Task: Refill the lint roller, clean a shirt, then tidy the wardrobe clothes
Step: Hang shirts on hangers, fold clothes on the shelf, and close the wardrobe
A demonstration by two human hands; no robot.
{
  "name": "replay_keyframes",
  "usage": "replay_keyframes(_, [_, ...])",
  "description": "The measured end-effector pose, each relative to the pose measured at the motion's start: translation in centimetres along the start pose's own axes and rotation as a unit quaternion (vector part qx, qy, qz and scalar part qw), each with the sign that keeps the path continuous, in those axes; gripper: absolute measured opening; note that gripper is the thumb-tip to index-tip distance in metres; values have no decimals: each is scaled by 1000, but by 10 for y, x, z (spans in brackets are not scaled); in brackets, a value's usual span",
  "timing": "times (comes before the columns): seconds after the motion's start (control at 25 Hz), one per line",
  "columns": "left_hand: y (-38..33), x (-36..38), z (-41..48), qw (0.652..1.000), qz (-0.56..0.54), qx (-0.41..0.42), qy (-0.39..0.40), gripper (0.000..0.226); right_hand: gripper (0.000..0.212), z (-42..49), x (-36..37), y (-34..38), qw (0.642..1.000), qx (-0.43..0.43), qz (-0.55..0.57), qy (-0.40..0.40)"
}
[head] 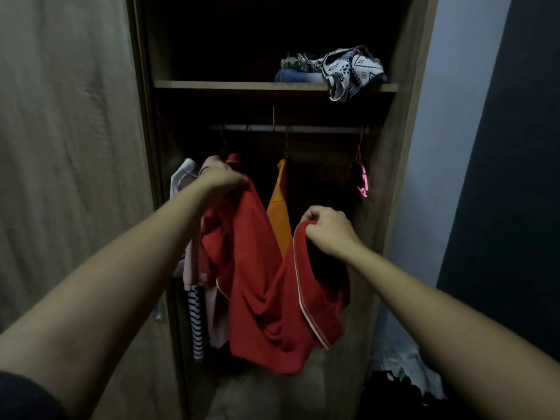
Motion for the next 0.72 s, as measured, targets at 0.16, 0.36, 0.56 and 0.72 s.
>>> replay_keyframes(0.16, [28,33,-33,999,-20,24,35,16,14,21,-8,25,998,19,53,15])
replay_keyframes(0.36, [12,65,-104,981,-91,155,72,13,12,26,35,5,986,83,122,72])
replay_keyframes(0.56, [59,114,-133,975,123,116,144,38,15,18,53,-10,979,84,159,101])
replay_keyframes(0.72, [59,73,-111,980,141,133,39,34,29,4,3,-17,989,-15,-58,132])
Point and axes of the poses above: each hand's wrist, its own z-axis towards the middle knuckle, its own x-axis out of the palm, y = z × x, the point moved 10 cm from there along z, towards the middle knuckle, and after that the axes turned 7 degrees about y, right-handed, at the moved point
